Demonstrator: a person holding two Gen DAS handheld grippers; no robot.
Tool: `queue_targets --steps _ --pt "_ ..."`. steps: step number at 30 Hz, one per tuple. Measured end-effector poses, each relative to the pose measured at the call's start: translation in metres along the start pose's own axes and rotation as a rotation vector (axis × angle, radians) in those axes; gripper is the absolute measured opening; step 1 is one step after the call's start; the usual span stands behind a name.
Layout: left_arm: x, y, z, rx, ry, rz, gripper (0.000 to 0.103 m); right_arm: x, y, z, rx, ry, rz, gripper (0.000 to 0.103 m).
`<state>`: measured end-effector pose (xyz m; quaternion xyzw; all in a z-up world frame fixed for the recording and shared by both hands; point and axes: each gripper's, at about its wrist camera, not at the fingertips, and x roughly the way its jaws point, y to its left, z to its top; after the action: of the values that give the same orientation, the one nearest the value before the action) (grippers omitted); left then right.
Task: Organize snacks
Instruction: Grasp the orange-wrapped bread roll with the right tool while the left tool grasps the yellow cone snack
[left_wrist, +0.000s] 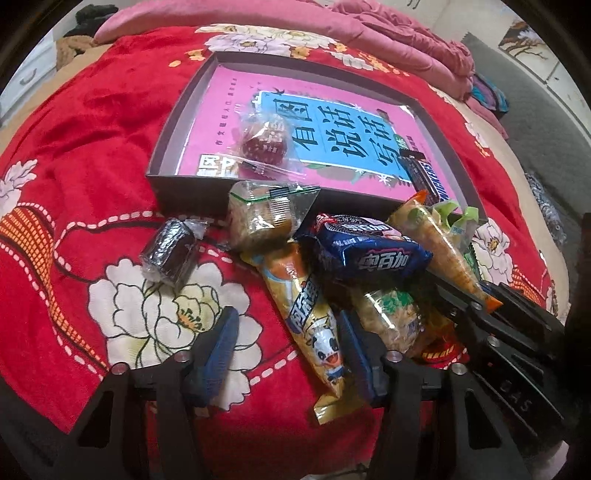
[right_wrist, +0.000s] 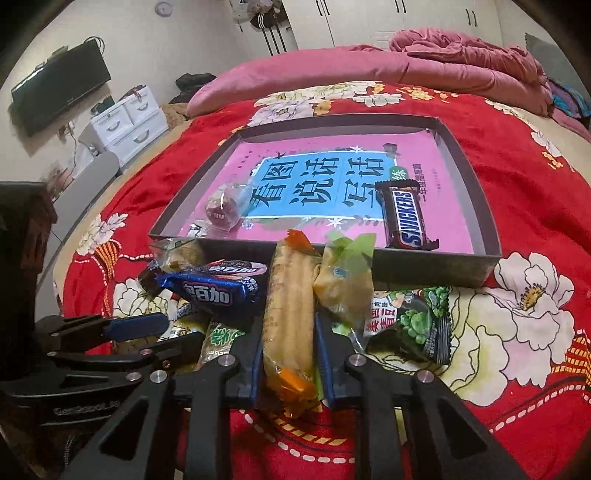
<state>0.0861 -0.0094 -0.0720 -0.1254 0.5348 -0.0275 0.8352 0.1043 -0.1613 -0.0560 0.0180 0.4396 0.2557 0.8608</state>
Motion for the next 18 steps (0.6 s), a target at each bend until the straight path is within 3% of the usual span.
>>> queue_targets --steps 5,18 --pt "0.005 -0.004 0.002 0.019 0.007 -0.008 0.038 -0.012 -0.006 0.002 0.034 -0.021 0.040 0.023" --pt "0.001 0.008 -0.002 0.043 0.026 -0.029 0.018 -0.035 -0.002 0.004 0.006 -0.079 0.089 0.023"
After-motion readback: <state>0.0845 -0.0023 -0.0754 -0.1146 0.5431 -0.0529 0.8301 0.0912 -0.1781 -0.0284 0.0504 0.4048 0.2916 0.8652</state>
